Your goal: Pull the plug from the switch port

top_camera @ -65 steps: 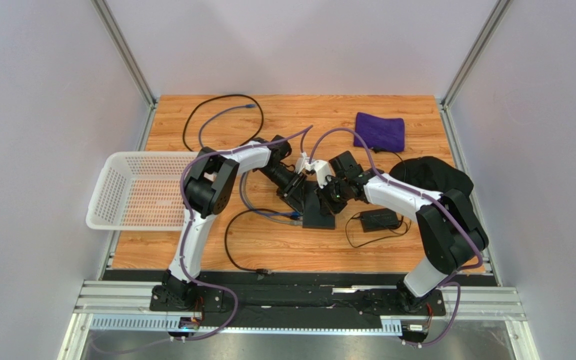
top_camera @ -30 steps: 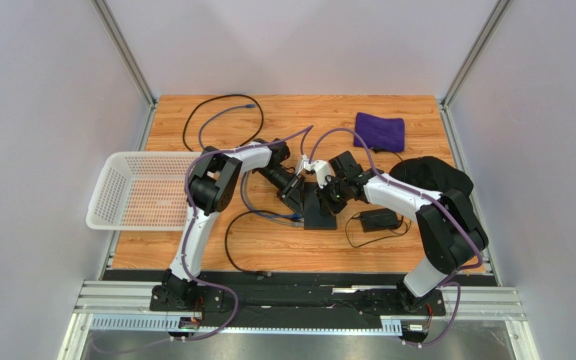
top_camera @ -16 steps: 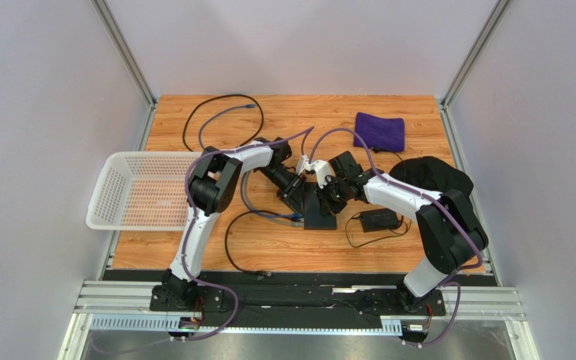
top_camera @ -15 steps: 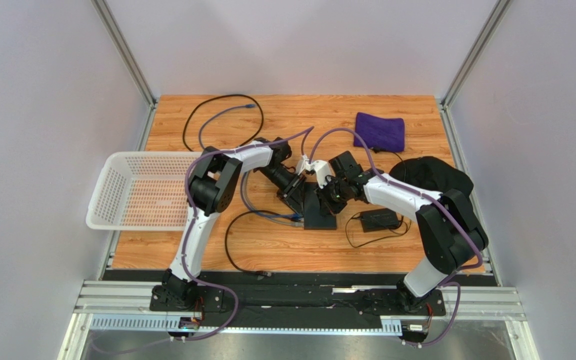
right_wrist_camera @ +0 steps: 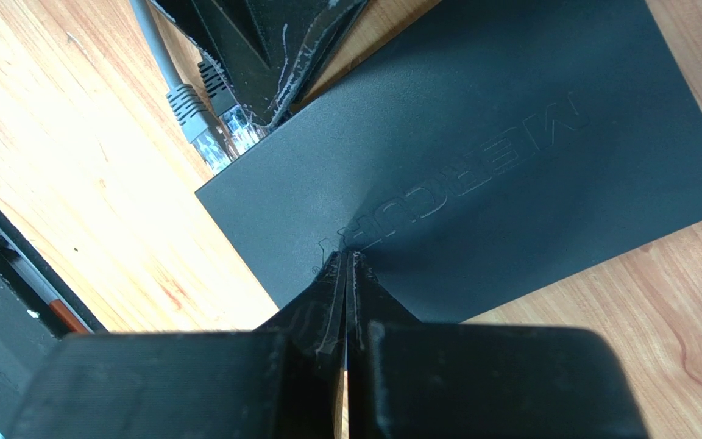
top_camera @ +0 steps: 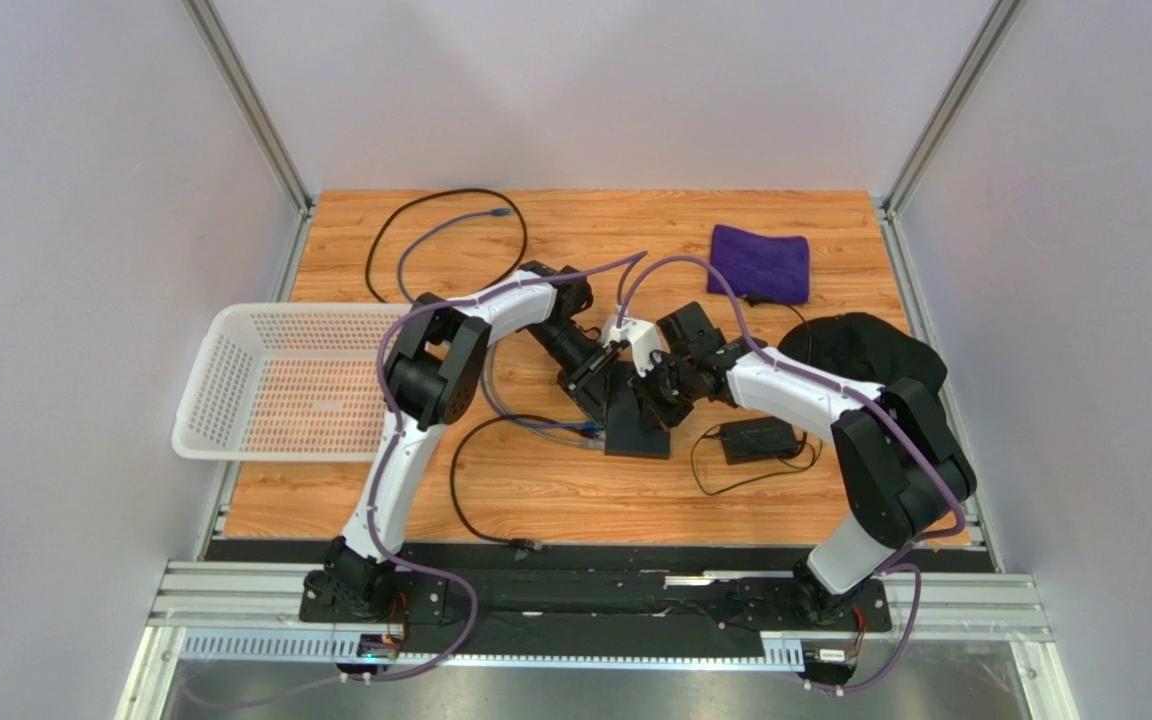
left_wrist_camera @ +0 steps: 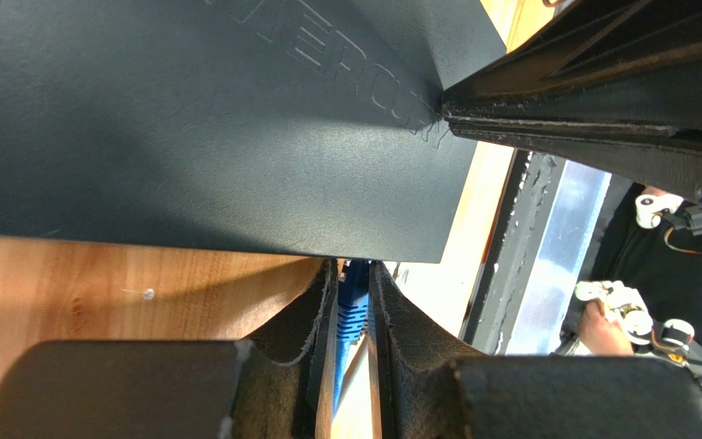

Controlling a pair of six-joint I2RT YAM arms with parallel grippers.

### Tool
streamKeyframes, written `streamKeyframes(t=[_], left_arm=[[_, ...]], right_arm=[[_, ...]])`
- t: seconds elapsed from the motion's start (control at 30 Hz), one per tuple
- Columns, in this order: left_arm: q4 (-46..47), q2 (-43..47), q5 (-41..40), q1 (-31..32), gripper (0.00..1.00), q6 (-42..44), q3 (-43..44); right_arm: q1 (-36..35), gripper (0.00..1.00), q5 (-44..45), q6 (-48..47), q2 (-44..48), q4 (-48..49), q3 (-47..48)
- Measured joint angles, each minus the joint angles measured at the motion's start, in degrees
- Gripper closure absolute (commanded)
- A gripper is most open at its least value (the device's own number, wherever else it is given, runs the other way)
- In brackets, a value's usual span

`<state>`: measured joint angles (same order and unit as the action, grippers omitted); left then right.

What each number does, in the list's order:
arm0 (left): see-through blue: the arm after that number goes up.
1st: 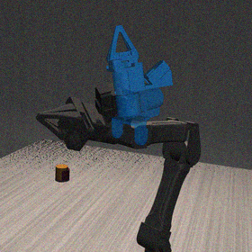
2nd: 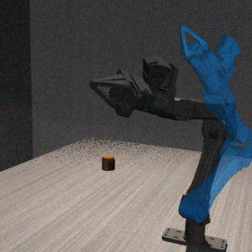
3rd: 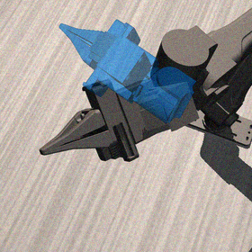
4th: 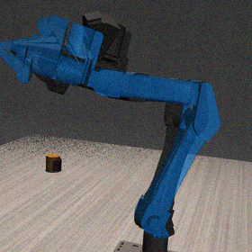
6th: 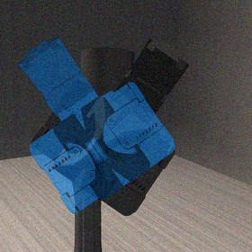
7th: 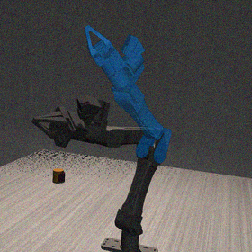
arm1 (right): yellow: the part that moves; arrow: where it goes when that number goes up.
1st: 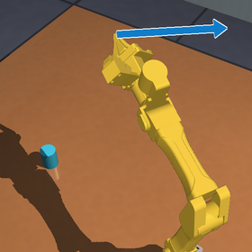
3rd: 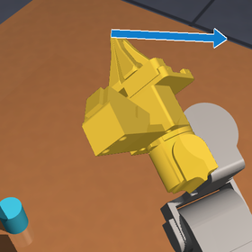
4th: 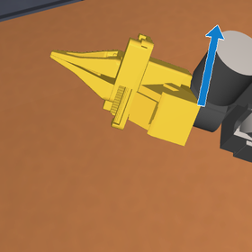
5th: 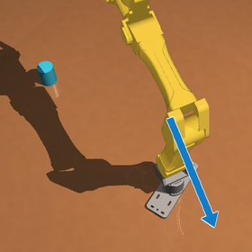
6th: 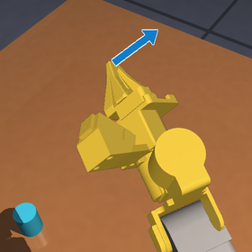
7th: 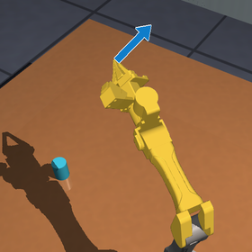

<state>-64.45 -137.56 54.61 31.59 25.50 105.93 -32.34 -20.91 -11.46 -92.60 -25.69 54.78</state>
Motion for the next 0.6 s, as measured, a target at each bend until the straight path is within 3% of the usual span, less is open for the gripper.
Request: streamKeyframes(t=[0.33, 0.6], left_arm=[[-1.90, 0.31, 4.68, -0.76, 1.00, 3.17, -5.97], [-7.54, -0.50, -1.33, -0.09, 1.00, 6.84, 1.29]], right_arm=[[-0.26, 1.00, -0.24, 0.02, -0.04, 0.02, 0.00], [-0.26, 1.00, -0.48, -0.07, -0.28, 0.33, 0.24]])
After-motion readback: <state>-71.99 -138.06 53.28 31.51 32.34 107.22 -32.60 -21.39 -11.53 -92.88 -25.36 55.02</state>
